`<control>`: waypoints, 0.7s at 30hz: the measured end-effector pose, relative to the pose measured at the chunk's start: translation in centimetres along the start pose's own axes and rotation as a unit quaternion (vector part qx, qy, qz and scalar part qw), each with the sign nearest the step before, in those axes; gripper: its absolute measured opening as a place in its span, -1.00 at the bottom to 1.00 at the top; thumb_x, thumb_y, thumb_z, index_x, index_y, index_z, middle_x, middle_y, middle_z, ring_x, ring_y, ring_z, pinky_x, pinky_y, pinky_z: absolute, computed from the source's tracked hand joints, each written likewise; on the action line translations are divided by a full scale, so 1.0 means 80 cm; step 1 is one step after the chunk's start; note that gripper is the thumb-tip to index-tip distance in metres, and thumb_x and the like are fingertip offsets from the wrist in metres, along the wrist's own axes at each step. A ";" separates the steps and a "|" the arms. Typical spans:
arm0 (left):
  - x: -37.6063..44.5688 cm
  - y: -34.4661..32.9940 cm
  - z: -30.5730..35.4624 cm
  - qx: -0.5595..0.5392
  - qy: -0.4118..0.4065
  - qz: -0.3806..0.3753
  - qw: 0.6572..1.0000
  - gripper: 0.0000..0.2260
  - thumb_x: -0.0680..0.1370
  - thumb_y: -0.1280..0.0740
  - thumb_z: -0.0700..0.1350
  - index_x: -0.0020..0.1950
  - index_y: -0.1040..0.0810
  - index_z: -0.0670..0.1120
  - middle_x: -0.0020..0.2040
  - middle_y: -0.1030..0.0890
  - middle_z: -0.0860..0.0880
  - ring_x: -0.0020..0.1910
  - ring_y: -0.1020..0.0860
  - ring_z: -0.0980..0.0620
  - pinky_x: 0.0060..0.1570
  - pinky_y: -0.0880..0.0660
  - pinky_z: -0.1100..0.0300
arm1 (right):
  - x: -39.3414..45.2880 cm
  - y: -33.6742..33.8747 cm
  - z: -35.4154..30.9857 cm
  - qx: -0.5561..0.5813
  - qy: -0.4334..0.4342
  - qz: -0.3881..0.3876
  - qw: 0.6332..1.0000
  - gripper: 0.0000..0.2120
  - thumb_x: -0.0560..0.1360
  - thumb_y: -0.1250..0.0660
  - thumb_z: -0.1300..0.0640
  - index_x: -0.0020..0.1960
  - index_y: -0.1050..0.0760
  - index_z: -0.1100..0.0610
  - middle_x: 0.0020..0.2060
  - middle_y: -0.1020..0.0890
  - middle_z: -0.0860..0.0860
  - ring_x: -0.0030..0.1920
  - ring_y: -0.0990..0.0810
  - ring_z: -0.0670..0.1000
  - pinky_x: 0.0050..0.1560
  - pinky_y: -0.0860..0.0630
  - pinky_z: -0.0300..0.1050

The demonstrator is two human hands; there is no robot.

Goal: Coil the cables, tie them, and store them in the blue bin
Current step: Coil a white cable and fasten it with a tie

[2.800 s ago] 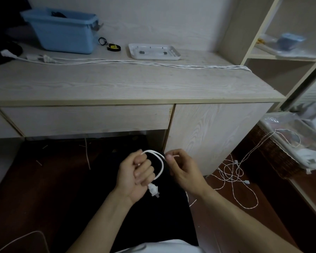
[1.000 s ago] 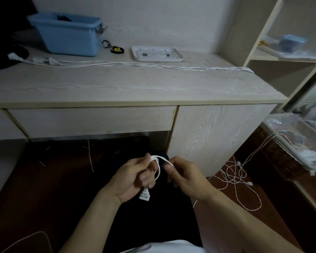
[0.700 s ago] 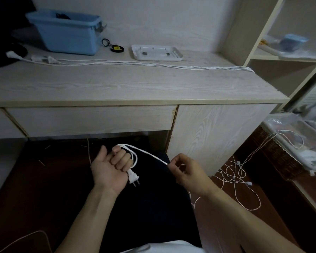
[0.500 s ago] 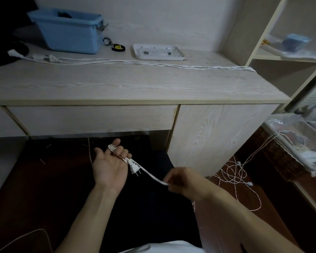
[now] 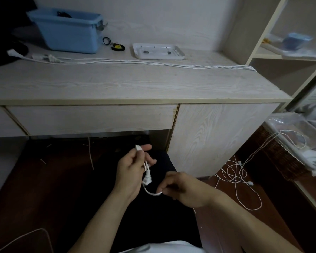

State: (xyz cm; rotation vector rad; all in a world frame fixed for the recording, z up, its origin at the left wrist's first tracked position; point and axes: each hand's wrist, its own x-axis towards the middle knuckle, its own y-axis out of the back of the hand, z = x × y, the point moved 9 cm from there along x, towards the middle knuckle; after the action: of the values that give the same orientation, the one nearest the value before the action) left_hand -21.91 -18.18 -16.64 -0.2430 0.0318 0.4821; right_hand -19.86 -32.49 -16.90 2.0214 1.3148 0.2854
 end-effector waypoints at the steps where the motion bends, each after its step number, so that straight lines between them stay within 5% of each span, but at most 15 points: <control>1: 0.002 -0.001 -0.003 -0.117 0.032 0.015 0.992 -0.73 0.69 -0.12 -0.17 -0.09 -0.51 -0.23 -0.18 -0.60 -0.01 -0.24 -0.58 0.02 -0.03 -0.57 0.13 | -0.001 0.000 0.005 -0.036 -0.011 -0.008 0.999 -0.79 0.62 -0.29 0.18 0.19 -0.64 0.08 0.04 -0.54 -0.01 -0.05 -0.53 -0.16 -0.02 -0.39 -0.43; 4: 0.013 0.008 -0.005 -0.245 0.039 0.075 0.966 -0.75 0.71 -0.06 -0.16 -0.09 -0.42 -0.16 -0.26 -0.49 -0.05 -0.33 -0.54 0.06 0.00 -0.55 0.01 | -0.004 -0.009 0.022 -0.087 -0.045 -0.052 0.994 -0.78 0.60 -0.29 0.18 0.20 -0.62 0.08 0.12 -0.61 0.02 0.08 -0.58 -0.06 0.11 -0.43 -0.37; 8: 0.008 -0.003 -0.006 0.054 -0.003 0.018 0.998 -0.83 0.68 -0.10 -0.25 -0.01 -0.46 -0.11 -0.16 -0.61 -0.04 -0.25 -0.62 0.08 -0.02 -0.55 0.10 | -0.006 -0.014 0.018 -0.039 -0.041 -0.066 0.996 -0.82 0.56 -0.33 0.16 0.13 -0.64 0.05 0.03 -0.67 -0.09 0.01 -0.62 -0.16 0.10 -0.53 -0.24; 13: -0.012 -0.040 -0.037 0.288 0.032 -0.207 0.935 -0.82 0.67 -0.15 -0.17 0.00 -0.52 -0.01 -0.16 -0.66 -0.05 -0.26 -0.61 0.08 -0.19 -0.51 0.19 | -0.007 0.010 0.011 0.103 -0.021 0.037 0.994 -0.86 0.61 -0.30 0.20 0.09 -0.62 0.14 -0.12 -0.64 -0.04 -0.17 -0.57 -0.17 -0.10 -0.48 -0.26; 16: -0.026 -0.053 -0.043 0.275 0.089 -0.273 0.917 -0.77 0.70 -0.09 -0.12 -0.09 -0.44 -0.11 -0.34 -0.54 -0.06 -0.42 -0.41 0.06 -0.39 -0.34 0.22 | -0.011 0.032 0.011 0.212 -0.003 0.126 0.969 -0.88 0.61 -0.29 0.25 0.09 -0.58 0.25 -0.10 -0.68 0.08 -0.12 -0.63 -0.08 -0.07 -0.50 -0.24; 21: -0.041 -0.066 -0.038 0.170 0.151 -0.342 0.912 -0.64 0.72 -0.02 -0.06 -0.09 -0.48 -0.19 -0.47 -0.28 0.05 -0.53 -0.17 0.15 -0.53 -0.15 0.31 | -0.014 0.059 0.027 0.222 -0.007 0.259 0.940 -0.90 0.51 -0.45 0.21 -0.02 -0.56 0.21 -0.18 -0.64 0.13 -0.17 -0.61 0.02 -0.13 -0.53 -0.12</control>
State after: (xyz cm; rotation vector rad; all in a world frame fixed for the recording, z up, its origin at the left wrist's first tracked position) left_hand -22.30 -24.95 -18.13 0.0264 0.3210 -0.2676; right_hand -15.83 -35.54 -15.20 2.7386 0.8629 0.2201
